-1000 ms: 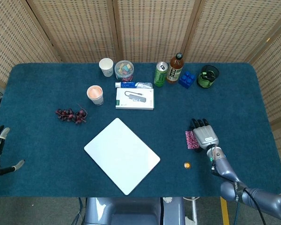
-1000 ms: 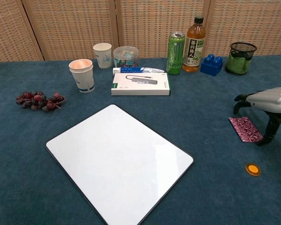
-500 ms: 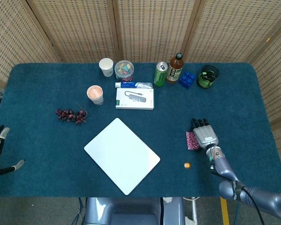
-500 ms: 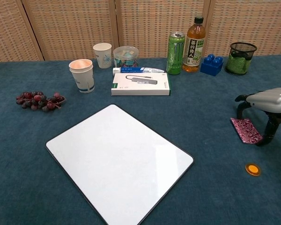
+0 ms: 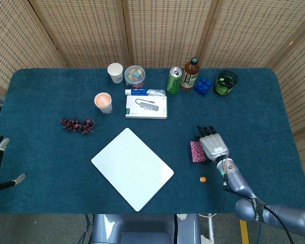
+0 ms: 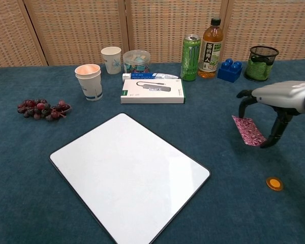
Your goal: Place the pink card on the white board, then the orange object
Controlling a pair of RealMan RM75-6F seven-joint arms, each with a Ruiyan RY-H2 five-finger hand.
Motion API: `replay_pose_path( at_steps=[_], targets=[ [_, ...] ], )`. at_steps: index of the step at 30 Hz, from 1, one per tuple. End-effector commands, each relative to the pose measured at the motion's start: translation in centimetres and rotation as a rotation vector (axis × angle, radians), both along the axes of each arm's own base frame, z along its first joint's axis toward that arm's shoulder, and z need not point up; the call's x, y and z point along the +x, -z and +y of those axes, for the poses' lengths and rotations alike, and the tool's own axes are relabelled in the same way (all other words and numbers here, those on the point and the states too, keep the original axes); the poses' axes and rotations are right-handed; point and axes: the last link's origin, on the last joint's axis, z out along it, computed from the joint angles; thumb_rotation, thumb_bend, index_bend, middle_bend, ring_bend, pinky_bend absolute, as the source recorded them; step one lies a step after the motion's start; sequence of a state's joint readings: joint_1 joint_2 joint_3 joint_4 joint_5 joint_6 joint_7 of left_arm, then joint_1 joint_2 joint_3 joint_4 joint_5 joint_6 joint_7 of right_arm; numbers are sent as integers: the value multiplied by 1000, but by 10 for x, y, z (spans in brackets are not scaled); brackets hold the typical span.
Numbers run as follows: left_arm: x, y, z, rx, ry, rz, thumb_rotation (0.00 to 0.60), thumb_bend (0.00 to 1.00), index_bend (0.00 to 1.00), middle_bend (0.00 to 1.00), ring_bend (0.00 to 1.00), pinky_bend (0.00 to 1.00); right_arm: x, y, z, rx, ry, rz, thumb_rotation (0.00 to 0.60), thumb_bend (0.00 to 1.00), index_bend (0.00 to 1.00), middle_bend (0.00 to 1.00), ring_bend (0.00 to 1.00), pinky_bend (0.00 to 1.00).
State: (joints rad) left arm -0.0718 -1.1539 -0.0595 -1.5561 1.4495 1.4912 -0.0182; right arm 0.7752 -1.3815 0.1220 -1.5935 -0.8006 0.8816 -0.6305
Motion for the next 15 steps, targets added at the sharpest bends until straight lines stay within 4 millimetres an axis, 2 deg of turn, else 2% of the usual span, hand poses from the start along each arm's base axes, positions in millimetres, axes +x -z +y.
replay_pose_path(
  at_steps=[1,5,10,15],
  targets=[
    [0,-1,0,1,1,-1,507,0,0,0,0,0,30,1,-2,-1,-39,-18,600,156,472,0,0,0],
    [-1,0,0,-4,-1,-1,507,0,0,0,0,0,65,17,5,34,-77,-32,600,156,472,0,0,0],
    [-2,-2,2,-1,-5,-6,506,0,0,0,0,0,114,50,24,87,-149,-16,600,156,472,0,0,0],
    [-4,-3,2,-3,-10,-12,506,0,0,0,0,0,140,79,41,107,-176,21,600,156,472,0,0,0]
  ],
)
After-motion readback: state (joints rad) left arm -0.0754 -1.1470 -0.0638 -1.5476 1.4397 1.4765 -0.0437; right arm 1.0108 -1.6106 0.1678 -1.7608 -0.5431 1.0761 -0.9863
